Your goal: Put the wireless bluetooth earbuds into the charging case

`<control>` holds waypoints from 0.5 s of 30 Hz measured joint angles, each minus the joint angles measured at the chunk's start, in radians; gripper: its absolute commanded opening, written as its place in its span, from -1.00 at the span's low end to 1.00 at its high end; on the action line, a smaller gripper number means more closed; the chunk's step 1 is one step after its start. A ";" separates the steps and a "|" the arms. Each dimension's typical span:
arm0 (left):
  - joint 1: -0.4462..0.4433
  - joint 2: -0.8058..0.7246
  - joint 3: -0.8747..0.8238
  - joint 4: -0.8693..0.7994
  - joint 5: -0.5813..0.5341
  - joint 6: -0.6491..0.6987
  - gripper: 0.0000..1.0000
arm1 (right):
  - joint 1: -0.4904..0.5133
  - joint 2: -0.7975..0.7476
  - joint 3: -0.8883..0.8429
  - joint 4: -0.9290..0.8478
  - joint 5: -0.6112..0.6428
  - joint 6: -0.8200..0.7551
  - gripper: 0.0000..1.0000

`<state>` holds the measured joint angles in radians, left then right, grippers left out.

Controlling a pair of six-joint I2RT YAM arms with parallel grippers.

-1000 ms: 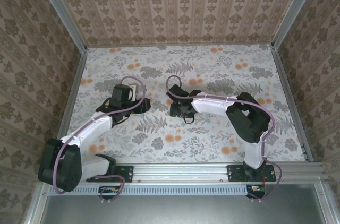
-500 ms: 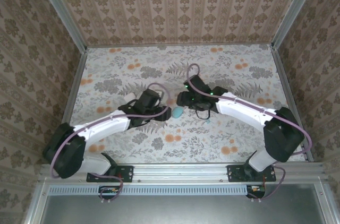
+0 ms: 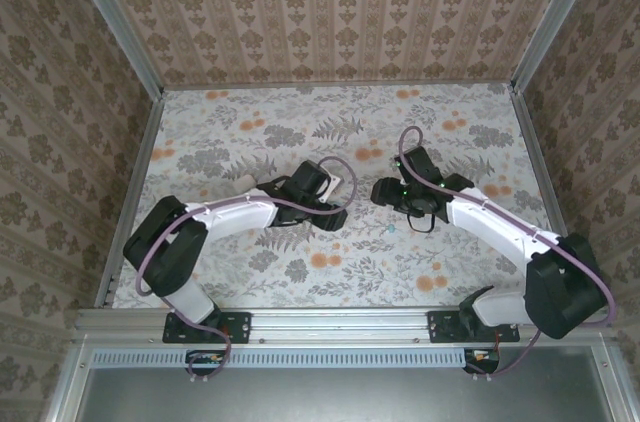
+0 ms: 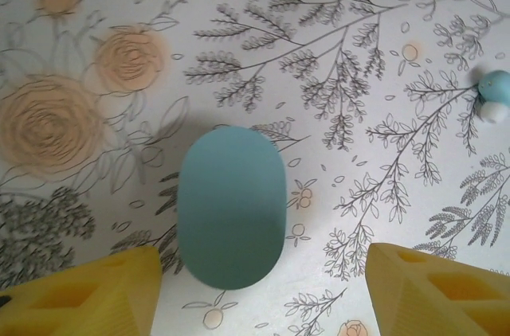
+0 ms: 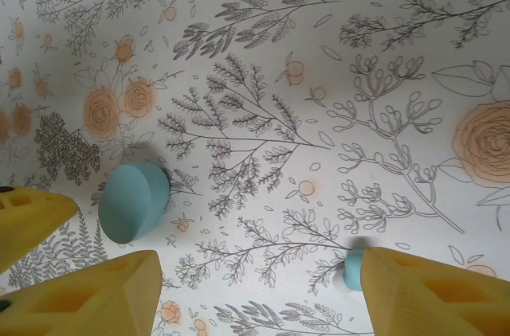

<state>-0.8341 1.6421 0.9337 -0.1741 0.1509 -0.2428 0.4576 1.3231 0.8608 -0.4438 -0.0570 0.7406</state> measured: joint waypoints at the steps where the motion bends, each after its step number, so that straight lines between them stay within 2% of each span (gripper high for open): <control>1: 0.000 0.014 0.009 -0.003 0.010 0.015 0.36 | -0.006 -0.001 -0.004 0.000 -0.005 -0.003 0.36; 6: 0.000 0.082 0.043 -0.010 0.029 0.065 0.35 | -0.016 -0.001 -0.008 0.001 -0.026 -0.008 0.37; 15: 0.001 0.141 0.062 -0.028 0.026 0.118 0.18 | -0.016 0.000 -0.008 0.001 -0.049 -0.009 0.37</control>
<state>-0.8333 1.7832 0.9958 -0.2020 0.1764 -0.1246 0.4419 1.3231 0.8532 -0.4431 -0.1062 0.7315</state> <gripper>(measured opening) 0.607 0.683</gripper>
